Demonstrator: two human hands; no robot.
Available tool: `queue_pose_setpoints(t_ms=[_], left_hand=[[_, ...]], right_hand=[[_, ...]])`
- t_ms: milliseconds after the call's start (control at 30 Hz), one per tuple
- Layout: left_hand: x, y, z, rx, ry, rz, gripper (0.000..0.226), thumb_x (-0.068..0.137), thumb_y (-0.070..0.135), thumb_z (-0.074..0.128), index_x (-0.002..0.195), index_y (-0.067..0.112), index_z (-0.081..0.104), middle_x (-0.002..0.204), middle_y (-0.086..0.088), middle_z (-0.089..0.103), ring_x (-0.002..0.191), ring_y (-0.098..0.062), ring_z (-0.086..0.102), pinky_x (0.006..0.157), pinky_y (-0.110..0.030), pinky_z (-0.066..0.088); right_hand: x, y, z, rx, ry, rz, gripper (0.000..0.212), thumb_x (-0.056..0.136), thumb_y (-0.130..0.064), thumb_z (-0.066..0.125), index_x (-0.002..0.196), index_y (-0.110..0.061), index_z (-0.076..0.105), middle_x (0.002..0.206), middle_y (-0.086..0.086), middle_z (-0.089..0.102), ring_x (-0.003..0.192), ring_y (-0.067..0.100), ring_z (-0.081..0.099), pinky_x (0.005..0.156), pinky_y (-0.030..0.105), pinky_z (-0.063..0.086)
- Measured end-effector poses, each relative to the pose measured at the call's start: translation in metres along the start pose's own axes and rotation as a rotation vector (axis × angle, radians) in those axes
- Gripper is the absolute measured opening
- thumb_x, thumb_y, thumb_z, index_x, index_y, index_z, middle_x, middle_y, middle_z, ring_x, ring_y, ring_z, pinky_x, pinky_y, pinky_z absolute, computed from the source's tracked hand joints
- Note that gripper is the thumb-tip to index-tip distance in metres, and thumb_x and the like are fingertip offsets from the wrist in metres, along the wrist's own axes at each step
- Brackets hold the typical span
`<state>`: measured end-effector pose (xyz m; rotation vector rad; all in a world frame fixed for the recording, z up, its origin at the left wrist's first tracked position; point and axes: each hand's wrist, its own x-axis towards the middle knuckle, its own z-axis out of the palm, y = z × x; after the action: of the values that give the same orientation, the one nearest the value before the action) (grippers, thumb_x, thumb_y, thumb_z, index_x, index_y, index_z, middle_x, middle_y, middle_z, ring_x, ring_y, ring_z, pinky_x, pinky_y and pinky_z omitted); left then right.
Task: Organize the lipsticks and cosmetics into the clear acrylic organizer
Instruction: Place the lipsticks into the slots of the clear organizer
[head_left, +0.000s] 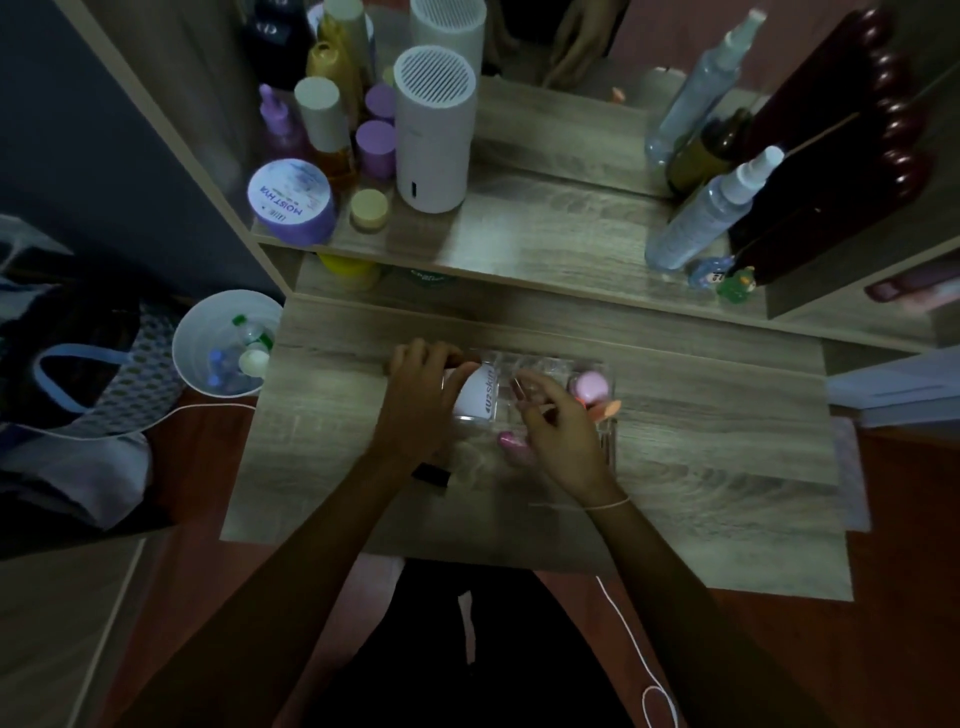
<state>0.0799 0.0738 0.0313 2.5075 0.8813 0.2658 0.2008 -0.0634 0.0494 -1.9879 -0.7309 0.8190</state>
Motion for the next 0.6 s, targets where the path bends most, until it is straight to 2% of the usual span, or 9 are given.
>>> queue_pose_setpoints(t_ms=[33, 100, 167, 233, 333, 500, 600], left_hand=[[0.002, -0.001, 0.002, 0.099, -0.046, 0.085, 0.04, 0.075, 0.02, 0.078, 0.108, 0.005, 0.063, 0.107, -0.019, 0.063, 0.093, -0.037, 0.057, 0.076, -0.039, 0.042], [0.005, 0.0, 0.0, 0.116, -0.063, 0.16, 0.05, 0.064, 0.014, 0.084, 0.108, 0.001, 0.064, 0.105, -0.022, 0.065, 0.088, -0.042, 0.06, 0.072, -0.043, 0.046], [0.009, 0.002, -0.003, 0.039, -0.047, 0.185, 0.047, 0.068, 0.015, 0.081, 0.11, 0.001, 0.063, 0.108, -0.022, 0.065, 0.093, -0.042, 0.059, 0.078, -0.044, 0.045], [0.013, 0.006, -0.005, -0.056, -0.017, 0.154, 0.033, 0.076, 0.014, 0.074, 0.105, 0.0, 0.064, 0.102, -0.022, 0.066, 0.094, -0.041, 0.06, 0.083, -0.047, 0.044], [0.019, 0.011, -0.008, -0.21, 0.019, -0.026, 0.018, 0.089, 0.019, 0.061, 0.104, 0.01, 0.064, 0.102, -0.011, 0.066, 0.101, -0.031, 0.053, 0.084, -0.035, 0.037], [0.027, 0.017, -0.007, -0.221, 0.028, -0.044, 0.022, 0.089, 0.014, 0.063, 0.11, 0.009, 0.064, 0.106, -0.011, 0.061, 0.097, -0.021, 0.055, 0.081, -0.024, 0.039], [0.03, 0.025, -0.008, -0.287, 0.026, -0.064, 0.021, 0.085, 0.007, 0.066, 0.106, 0.006, 0.065, 0.103, -0.013, 0.059, 0.089, -0.017, 0.057, 0.077, -0.02, 0.04]], right_hand=[[0.002, -0.001, -0.004, 0.03, 0.001, 0.035, 0.035, 0.093, -0.008, 0.055, 0.126, -0.017, 0.056, 0.11, -0.002, 0.065, 0.09, 0.004, 0.061, 0.07, 0.005, 0.047], [0.006, -0.002, -0.011, 0.099, 0.004, 0.1, 0.03, 0.091, -0.012, 0.059, 0.12, -0.02, 0.059, 0.1, -0.01, 0.064, 0.08, -0.003, 0.064, 0.063, 0.006, 0.05], [0.01, -0.003, -0.017, 0.195, 0.01, 0.159, 0.024, 0.089, -0.013, 0.062, 0.112, -0.02, 0.062, 0.095, -0.01, 0.065, 0.074, -0.008, 0.065, 0.058, 0.008, 0.05], [0.013, -0.004, -0.023, 0.249, 0.003, 0.191, 0.019, 0.087, -0.011, 0.063, 0.102, -0.023, 0.065, 0.095, -0.002, 0.068, 0.071, -0.002, 0.065, 0.057, 0.013, 0.051], [0.017, -0.004, -0.031, 0.246, -0.005, 0.208, 0.02, 0.087, -0.008, 0.063, 0.095, -0.027, 0.065, 0.102, 0.005, 0.069, 0.082, 0.012, 0.063, 0.065, 0.023, 0.05], [0.028, -0.003, -0.041, 0.214, 0.018, 0.197, 0.017, 0.084, -0.006, 0.068, 0.101, -0.008, 0.067, 0.095, 0.012, 0.071, 0.076, 0.014, 0.065, 0.059, 0.021, 0.053], [0.03, -0.001, -0.044, 0.206, 0.029, 0.198, 0.017, 0.083, -0.011, 0.07, 0.099, -0.011, 0.067, 0.095, 0.012, 0.072, 0.081, 0.019, 0.067, 0.063, 0.027, 0.053]])
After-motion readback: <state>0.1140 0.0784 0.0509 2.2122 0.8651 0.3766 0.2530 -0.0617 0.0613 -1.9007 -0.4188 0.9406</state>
